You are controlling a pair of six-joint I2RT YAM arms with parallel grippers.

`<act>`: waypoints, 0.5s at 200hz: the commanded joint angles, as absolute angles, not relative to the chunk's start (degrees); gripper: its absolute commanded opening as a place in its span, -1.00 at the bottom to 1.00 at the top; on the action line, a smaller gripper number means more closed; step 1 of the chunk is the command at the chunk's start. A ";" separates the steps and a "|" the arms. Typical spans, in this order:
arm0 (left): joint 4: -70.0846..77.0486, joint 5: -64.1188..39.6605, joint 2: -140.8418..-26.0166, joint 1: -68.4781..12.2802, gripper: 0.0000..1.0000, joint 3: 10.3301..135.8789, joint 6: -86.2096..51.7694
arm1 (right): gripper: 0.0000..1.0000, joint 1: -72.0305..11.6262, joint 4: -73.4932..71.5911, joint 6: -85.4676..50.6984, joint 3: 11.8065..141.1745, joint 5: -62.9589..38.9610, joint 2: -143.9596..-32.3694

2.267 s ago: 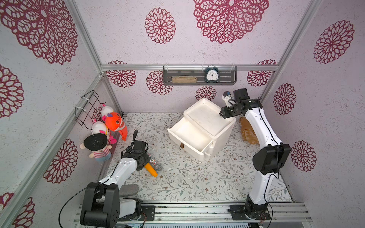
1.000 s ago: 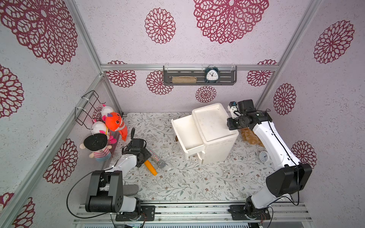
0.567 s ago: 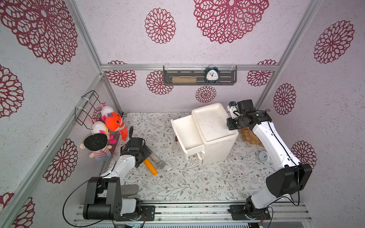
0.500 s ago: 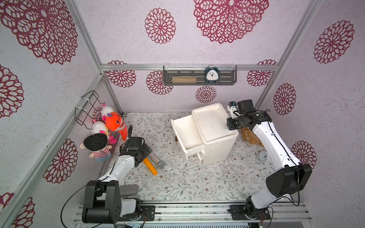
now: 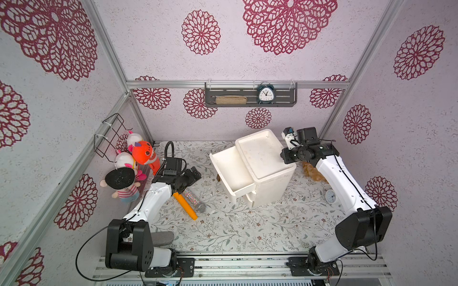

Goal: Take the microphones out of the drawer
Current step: Close the drawer of the storage box.

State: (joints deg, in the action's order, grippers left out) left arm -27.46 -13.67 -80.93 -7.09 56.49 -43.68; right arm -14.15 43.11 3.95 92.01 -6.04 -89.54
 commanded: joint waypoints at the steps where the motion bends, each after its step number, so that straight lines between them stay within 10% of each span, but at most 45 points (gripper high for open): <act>1: -27.60 -17.95 -82.35 -10.34 0.94 59.28 -42.14 | -0.98 -15.36 39.99 1.97 94.65 -14.47 -88.90; 100: -22.76 -20.03 -92.81 -19.92 0.95 74.46 -45.08 | -1.00 -15.42 39.64 0.49 92.76 -19.72 -88.37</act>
State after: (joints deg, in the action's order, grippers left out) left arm -26.33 -17.32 -91.13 -16.82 70.26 -44.49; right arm -14.06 43.07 3.46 92.12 -6.94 -89.69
